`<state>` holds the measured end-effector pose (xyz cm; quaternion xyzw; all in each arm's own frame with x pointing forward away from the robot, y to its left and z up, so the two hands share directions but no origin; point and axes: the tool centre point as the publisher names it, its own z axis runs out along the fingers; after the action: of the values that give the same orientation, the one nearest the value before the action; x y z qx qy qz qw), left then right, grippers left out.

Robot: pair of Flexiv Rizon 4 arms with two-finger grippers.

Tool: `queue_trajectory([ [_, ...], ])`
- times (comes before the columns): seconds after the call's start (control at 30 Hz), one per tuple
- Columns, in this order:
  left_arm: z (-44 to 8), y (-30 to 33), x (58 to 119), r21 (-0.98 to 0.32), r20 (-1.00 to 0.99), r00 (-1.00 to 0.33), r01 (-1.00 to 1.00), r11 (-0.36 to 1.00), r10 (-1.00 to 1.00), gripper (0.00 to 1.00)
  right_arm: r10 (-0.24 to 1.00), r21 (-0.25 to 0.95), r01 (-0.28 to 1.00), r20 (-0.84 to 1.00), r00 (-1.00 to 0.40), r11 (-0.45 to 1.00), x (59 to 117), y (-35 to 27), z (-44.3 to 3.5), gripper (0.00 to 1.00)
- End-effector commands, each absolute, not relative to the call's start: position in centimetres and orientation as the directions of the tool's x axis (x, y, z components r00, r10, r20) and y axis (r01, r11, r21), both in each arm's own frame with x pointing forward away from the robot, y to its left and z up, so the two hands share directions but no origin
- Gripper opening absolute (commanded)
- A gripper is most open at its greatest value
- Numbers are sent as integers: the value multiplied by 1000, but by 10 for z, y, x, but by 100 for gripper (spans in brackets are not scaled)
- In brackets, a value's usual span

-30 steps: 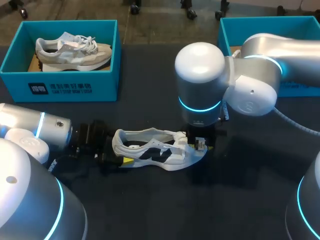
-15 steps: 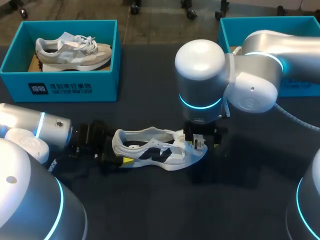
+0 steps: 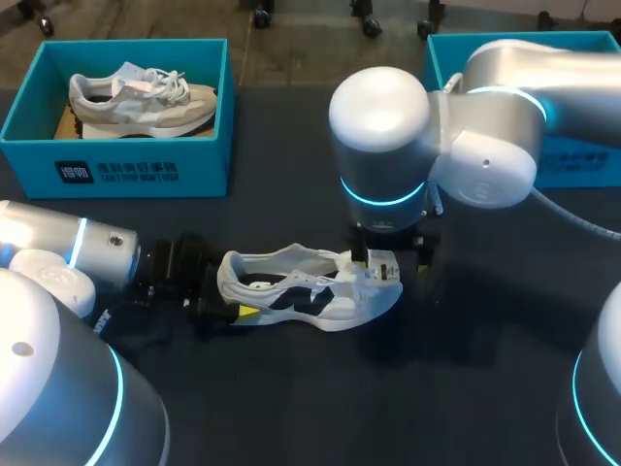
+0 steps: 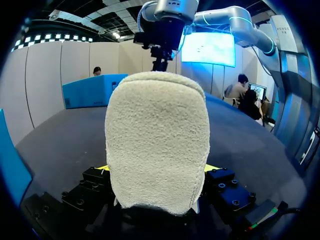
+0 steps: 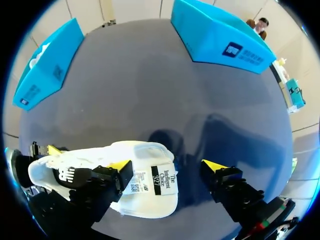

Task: Take the shoe out of the shoebox, open the shoe tongue, remove and reinsert the insole, then place the shoe into the shoebox

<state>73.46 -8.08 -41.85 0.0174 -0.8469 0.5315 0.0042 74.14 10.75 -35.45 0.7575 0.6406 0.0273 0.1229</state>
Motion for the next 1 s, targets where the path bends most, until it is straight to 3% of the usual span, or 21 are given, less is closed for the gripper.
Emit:
queue_trajectory([
  [0.03,-421,-82,734,-901,24,-999,-33,433,-28,0,979,227,967,-135,151,-118,745,113,-348,95],
  [0.47,-421,-82,734,-901,24,-999,-33,433,-28,0,987,324,941,-155,-52,101,751,138,-310,100],
  [1.0,-421,-82,734,-901,24,-999,-33,433,-28,0,886,286,842,-227,-405,458,765,164,-286,100],
])
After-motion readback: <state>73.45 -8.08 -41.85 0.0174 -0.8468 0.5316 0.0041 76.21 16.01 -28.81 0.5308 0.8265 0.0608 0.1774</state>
